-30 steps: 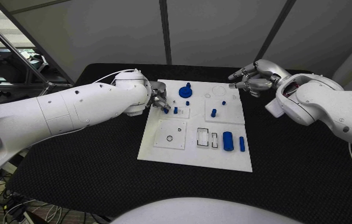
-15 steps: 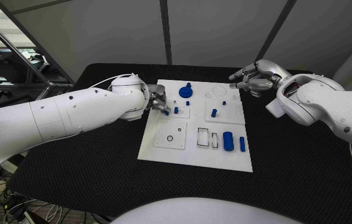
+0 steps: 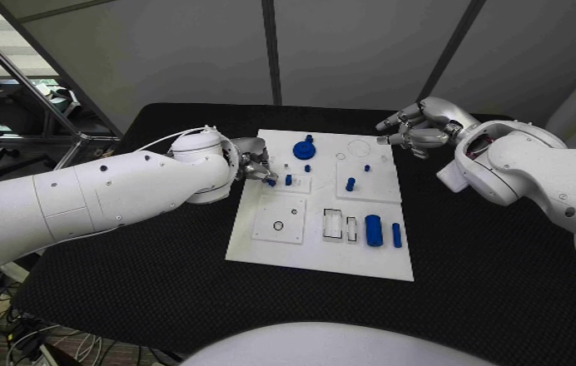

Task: Assemble the parts on the task board

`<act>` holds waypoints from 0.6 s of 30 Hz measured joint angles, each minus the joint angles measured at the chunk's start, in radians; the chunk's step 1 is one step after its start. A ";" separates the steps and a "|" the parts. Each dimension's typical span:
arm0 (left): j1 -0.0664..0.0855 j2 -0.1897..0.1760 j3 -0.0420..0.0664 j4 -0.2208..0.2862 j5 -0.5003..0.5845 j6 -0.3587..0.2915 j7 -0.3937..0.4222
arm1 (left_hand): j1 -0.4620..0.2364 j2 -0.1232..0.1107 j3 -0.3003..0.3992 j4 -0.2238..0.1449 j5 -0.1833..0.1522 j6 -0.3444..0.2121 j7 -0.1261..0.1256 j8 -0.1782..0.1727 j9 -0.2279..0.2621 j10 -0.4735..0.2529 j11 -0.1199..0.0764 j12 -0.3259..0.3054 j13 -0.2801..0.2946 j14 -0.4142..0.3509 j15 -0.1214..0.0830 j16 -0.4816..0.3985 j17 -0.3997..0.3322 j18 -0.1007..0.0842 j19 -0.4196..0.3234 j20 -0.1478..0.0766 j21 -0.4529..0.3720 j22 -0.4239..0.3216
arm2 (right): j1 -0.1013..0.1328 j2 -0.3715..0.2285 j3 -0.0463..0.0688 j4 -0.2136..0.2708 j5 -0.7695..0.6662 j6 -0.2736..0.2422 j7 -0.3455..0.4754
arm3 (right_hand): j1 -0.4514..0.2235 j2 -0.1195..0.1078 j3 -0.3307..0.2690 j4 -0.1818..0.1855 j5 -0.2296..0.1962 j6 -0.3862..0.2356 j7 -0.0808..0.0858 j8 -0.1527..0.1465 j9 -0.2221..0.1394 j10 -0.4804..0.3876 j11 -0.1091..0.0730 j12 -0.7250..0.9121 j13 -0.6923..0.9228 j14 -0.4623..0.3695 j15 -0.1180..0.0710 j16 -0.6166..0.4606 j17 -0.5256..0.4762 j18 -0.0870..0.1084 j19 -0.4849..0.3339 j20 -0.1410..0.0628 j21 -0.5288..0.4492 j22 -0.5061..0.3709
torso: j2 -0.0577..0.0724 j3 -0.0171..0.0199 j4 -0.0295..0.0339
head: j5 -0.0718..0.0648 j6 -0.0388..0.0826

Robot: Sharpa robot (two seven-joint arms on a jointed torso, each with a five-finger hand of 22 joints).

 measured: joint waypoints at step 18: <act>-0.017 0.008 0.001 -0.020 -0.143 -0.087 0.104 | -0.017 -0.017 0.052 0.008 -0.004 0.004 -0.003 0.003 0.007 0.000 0.000 0.000 -0.006 0.000 -0.007 0.000 0.000 0.000 0.007 0.000 0.000 0.004 | 0.000 0.000 0.000 0.000 0.000 0.000 0.002 | 0.000 0.000 0.000 0.000 0.000 0.000 0.000 0.000 0.000 0.000 0.000 0.000 0.000 0.000 0.000 0.000 0.000 0.000 0.000 0.000 0.000 0.000 | 0.001 -0.0004 -0.0013 | -0.001 -0.001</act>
